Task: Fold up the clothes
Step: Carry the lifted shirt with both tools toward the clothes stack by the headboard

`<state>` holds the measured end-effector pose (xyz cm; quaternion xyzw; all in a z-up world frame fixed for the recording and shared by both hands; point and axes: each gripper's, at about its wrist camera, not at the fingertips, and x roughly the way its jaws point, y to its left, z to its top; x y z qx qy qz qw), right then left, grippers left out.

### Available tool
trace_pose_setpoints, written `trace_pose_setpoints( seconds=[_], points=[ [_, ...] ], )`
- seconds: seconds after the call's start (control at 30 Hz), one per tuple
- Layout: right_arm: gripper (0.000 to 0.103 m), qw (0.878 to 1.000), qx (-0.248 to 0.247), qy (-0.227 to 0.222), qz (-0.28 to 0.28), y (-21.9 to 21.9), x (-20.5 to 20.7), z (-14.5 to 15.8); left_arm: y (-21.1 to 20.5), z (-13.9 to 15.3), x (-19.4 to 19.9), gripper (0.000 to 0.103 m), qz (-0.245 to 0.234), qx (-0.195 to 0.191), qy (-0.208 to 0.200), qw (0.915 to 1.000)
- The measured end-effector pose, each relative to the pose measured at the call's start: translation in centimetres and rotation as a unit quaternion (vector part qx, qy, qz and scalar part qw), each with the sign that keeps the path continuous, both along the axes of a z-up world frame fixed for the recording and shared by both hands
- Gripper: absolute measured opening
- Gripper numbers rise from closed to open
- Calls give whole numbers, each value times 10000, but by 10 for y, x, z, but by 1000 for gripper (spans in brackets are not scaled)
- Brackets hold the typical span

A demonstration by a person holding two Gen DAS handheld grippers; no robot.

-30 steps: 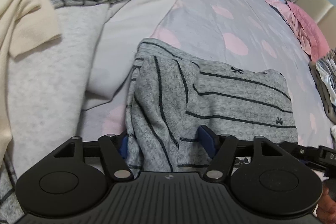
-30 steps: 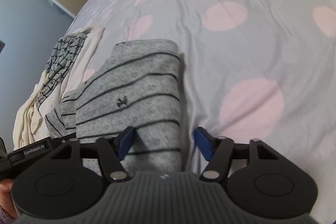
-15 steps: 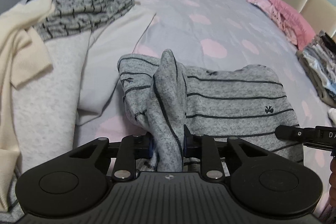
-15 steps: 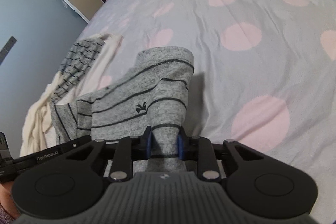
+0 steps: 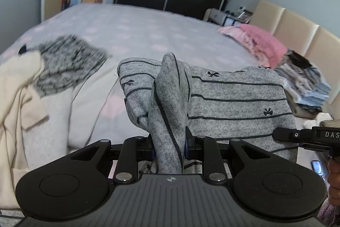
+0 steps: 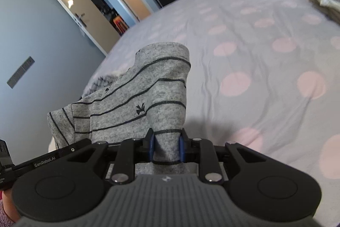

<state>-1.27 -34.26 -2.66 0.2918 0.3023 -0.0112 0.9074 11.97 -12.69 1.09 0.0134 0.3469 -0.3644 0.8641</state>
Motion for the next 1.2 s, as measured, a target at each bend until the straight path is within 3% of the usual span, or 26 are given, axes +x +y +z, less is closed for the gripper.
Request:
trace_pose_setpoints(
  seconds=[0.27,0.53,0.67,0.97,1.2],
  points=[
    [24,9977,-211,-547,-329,-37,-65,52,-29,45,-46,20,-536,-534,-427,9962],
    [24,9936,-529,-732,-676,-101,-137,109,-96,79,-89,20,-1333,-1018,-407,9850],
    [24,9927,-693,-627,-768,-151,-172,143,-144,98,-111,20,-1967,-1221,-364,9722],
    [24,9766,-1749,-116,-1242,-252,-245,224,-266,114,-174,20,-3203,-1344,-407,9368],
    [24,9623,-2080,295,-1724,-325,-278,230,-348,99,-209,20,-3906,-1186,-349,9122]
  ],
)
